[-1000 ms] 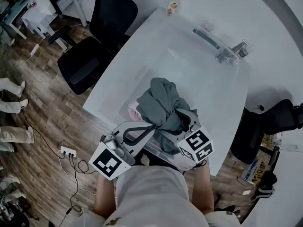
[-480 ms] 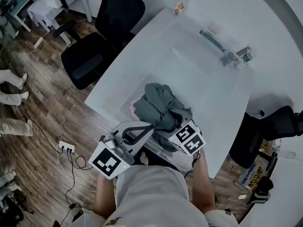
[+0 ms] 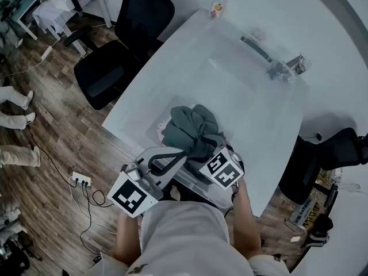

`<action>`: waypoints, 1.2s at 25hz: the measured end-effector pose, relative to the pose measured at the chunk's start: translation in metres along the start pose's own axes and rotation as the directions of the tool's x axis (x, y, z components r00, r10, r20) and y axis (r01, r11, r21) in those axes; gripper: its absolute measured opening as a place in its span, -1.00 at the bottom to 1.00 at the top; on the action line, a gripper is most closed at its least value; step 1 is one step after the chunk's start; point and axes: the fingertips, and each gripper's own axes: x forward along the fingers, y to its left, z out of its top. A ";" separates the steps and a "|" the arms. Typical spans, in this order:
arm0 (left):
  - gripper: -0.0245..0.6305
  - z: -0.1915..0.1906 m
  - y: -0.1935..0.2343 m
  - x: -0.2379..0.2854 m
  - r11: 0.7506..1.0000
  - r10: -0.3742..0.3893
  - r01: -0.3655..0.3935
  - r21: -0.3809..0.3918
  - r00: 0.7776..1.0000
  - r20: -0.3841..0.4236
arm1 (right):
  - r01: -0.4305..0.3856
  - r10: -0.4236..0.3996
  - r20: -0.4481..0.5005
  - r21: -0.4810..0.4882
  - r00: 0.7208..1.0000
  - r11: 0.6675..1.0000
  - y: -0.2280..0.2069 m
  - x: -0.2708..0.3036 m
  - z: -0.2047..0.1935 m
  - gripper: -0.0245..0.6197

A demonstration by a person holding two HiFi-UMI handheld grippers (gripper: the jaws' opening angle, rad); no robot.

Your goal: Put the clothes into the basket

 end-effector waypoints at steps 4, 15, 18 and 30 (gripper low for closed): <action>-0.91 0.000 0.000 0.001 1.000 -0.006 0.006 0.006 1.000 0.000 | 0.023 -0.023 0.040 -0.011 0.999 1.000 -0.004 -0.005 0.008 0.04; -0.91 0.015 0.001 0.003 0.999 -0.029 0.028 0.040 0.999 0.031 | 0.056 -0.103 0.485 0.110 0.869 0.992 -0.009 -0.087 0.064 -0.81; -0.91 0.022 0.003 0.001 1.000 -0.025 0.025 0.011 0.999 0.044 | 0.045 -0.122 0.593 0.143 0.796 0.989 -0.009 -0.121 0.080 -0.88; -0.91 0.046 0.005 -0.006 0.997 -0.070 0.071 0.003 0.988 0.135 | 0.063 -0.218 0.764 0.227 0.608 0.972 -0.001 -0.192 0.092 -0.91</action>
